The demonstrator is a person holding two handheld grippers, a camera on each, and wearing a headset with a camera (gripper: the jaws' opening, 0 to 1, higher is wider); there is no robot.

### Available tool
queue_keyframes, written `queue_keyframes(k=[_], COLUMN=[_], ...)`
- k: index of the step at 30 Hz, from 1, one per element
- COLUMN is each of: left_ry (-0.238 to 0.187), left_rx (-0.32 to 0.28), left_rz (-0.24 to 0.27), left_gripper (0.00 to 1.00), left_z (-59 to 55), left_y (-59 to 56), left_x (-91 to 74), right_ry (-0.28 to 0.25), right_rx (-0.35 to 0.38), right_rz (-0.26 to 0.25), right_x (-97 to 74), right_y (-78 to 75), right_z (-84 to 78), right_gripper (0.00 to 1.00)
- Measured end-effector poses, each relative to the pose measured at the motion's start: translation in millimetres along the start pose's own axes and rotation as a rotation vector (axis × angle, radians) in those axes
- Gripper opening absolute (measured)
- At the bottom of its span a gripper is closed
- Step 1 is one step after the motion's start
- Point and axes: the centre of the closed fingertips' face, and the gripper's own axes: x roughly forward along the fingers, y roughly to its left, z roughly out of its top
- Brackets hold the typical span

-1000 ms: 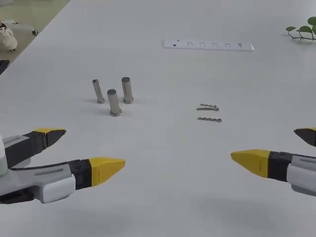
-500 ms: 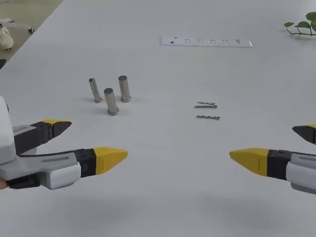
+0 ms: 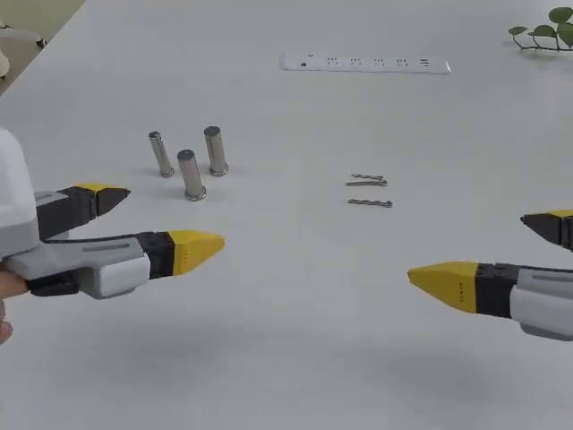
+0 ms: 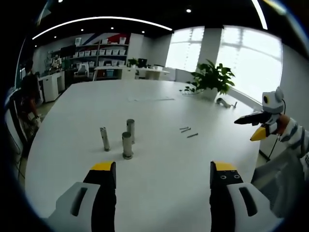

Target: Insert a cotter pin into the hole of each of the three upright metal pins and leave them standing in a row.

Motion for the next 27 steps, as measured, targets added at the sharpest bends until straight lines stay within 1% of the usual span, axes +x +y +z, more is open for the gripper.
queue_keyframes(k=[2, 6, 9, 12, 19, 27], left_ry=[0.000, 0.016, 0.020, 0.020, 0.021, 0.022], left_rx=[0.002, 0.040, 0.048, 0.048, 0.057, 0.045], left_rz=[0.000, 0.006, 0.009, 0.010, 0.026, 0.031], left_gripper=[0.76, 0.76, 0.75, 0.74, 0.70, 0.63], left_z=[1.9, 6.6, 8.8, 10.3, 13.3, 13.4], left_y=[3.4, 9.2, 12.4, 15.4, 27.5, 36.8], left_x=[3.0, 10.3, 15.6, 20.7, 34.5, 48.0], right_ry=[-0.003, -0.008, -0.006, -0.001, 0.010, 0.012], right_rx=[0.007, 0.013, 0.011, 0.008, 0.004, 0.009], right_rz=[0.005, 0.007, 0.009, 0.009, 0.011, 0.004], right_x=[0.5, 1.2, 2.3, 3.4, 5.9, 5.7], right_y=[1.3, 2.4, 3.0, 3.5, 3.3, 3.4], right_z=[0.6, 2.3, 3.4, 3.4, 3.6, 4.9], right_gripper=[0.92, 0.92, 0.92, 0.92, 0.92, 0.92])
